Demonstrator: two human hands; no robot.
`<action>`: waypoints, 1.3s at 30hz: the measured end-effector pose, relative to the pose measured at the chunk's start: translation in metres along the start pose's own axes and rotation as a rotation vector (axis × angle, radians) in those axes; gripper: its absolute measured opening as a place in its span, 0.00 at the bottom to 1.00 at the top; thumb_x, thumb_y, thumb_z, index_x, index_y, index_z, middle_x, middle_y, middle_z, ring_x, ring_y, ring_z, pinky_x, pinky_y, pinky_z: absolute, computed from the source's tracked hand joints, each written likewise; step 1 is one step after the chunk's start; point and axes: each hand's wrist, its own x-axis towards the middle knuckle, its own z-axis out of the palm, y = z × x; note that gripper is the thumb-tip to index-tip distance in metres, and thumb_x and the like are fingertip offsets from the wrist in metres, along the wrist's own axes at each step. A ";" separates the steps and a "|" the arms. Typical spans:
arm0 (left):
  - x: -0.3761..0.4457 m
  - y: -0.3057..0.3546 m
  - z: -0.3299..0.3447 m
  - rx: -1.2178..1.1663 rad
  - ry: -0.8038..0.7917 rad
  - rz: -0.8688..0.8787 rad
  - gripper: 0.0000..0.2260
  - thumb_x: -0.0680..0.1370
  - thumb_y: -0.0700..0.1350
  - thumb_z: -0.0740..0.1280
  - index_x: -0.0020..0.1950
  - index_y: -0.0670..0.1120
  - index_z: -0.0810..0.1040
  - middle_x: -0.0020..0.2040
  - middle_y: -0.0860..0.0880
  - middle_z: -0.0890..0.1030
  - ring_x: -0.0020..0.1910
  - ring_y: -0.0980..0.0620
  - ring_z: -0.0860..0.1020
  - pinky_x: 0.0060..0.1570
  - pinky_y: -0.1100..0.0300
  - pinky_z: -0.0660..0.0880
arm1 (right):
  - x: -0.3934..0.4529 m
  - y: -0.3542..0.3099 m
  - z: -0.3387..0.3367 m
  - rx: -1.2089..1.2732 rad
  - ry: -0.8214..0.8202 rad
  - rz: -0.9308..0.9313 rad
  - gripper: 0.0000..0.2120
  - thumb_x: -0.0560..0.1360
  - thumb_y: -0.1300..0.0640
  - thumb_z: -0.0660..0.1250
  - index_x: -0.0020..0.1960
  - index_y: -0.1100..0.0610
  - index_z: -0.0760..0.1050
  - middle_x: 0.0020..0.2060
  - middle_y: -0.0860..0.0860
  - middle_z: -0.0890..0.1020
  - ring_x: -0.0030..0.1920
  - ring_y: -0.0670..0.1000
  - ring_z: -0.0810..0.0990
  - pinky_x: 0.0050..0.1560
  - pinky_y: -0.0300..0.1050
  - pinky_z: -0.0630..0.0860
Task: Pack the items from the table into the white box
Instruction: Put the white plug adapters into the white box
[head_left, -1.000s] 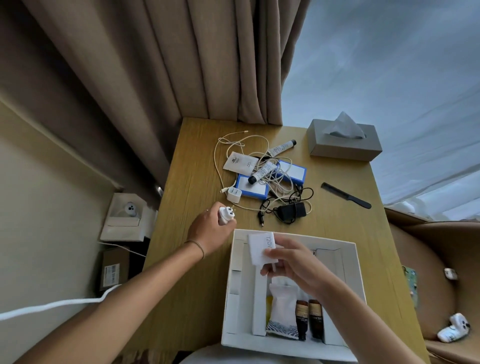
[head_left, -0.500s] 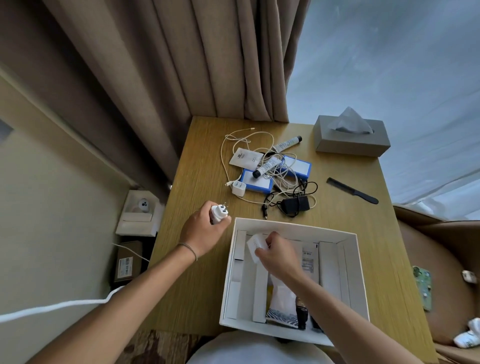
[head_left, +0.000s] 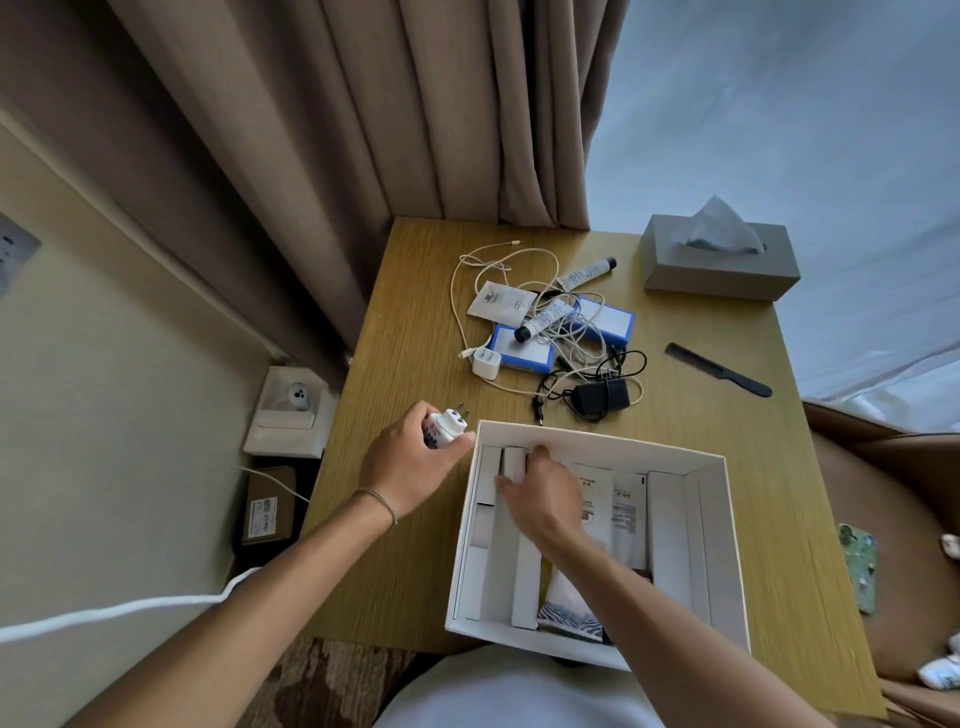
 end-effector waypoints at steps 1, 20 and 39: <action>-0.002 0.002 -0.001 0.007 -0.001 0.007 0.20 0.69 0.69 0.67 0.43 0.53 0.73 0.33 0.53 0.79 0.30 0.54 0.77 0.27 0.57 0.72 | 0.000 0.001 0.002 0.046 -0.003 0.005 0.19 0.73 0.44 0.72 0.57 0.53 0.74 0.49 0.50 0.85 0.49 0.54 0.84 0.48 0.53 0.83; -0.032 0.060 0.025 0.012 -0.232 0.234 0.21 0.67 0.59 0.74 0.57 0.55 0.76 0.43 0.55 0.80 0.39 0.56 0.79 0.38 0.53 0.80 | -0.036 0.005 -0.089 0.995 -0.543 0.000 0.16 0.78 0.49 0.70 0.56 0.62 0.79 0.40 0.57 0.85 0.38 0.54 0.85 0.37 0.43 0.82; -0.004 0.023 0.001 -0.019 0.026 0.125 0.07 0.80 0.46 0.66 0.56 0.49 0.81 0.44 0.54 0.79 0.42 0.59 0.77 0.38 0.65 0.73 | -0.023 0.017 -0.019 -0.313 -0.454 -0.116 0.21 0.73 0.37 0.67 0.32 0.52 0.71 0.27 0.47 0.74 0.27 0.48 0.72 0.30 0.42 0.71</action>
